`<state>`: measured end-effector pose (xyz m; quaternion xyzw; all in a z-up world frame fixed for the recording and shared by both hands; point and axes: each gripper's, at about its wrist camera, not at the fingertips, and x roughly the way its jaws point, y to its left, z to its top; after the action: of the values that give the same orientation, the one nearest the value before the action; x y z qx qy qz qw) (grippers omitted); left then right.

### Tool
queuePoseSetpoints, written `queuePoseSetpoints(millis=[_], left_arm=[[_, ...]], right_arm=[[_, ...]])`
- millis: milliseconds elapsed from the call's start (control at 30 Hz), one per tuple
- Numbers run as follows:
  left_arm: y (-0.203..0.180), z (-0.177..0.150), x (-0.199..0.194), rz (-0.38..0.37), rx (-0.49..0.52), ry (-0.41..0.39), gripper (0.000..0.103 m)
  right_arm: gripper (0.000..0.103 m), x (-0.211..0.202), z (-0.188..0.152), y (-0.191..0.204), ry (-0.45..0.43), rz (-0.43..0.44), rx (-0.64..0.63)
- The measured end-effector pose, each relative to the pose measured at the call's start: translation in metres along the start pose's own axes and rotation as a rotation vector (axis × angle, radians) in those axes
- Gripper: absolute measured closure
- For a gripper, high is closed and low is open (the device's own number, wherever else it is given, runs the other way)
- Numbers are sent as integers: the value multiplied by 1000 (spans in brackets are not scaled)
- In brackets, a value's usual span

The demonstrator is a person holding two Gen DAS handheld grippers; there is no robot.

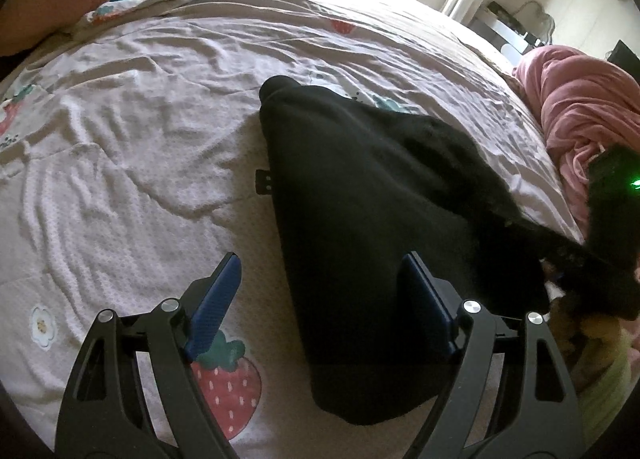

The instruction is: Fold small clothes

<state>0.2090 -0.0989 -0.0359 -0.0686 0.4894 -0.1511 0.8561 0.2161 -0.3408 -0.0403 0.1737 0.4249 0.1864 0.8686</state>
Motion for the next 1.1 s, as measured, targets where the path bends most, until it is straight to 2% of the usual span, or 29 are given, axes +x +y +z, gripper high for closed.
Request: queuePoseSetpoints(millis=[133,200,367,533,800,933,1000,1100], left_arm=[[-11,-4,-3,-22,36,3,28],[-15,-5,-2,-12,52,3,26],[-17,-9,2,1,64,21,26],[-18,-11,2,6,71,27,23],[-17,-13,0,5,63,24,22],[-15,-15,-3,9,61,21,21],[-15,-15,-4,9,61,21,21],[-16,-16,-6,6,59,23,21]], right_arm=[[86,-19,10,4,-47,-24,-67],[86,-17,10,1,-39,-47,-87],[85,5,-5,-16,30,-85,-43],[82,5,-13,-22,17,-106,-9],[67,-11,-20,-17,-29,-176,-6],[64,-23,-23,-12,-53,-193,-14],[54,-30,-25,-10,-65,-202,-16],[51,-41,-27,-6,-92,-222,-28]])
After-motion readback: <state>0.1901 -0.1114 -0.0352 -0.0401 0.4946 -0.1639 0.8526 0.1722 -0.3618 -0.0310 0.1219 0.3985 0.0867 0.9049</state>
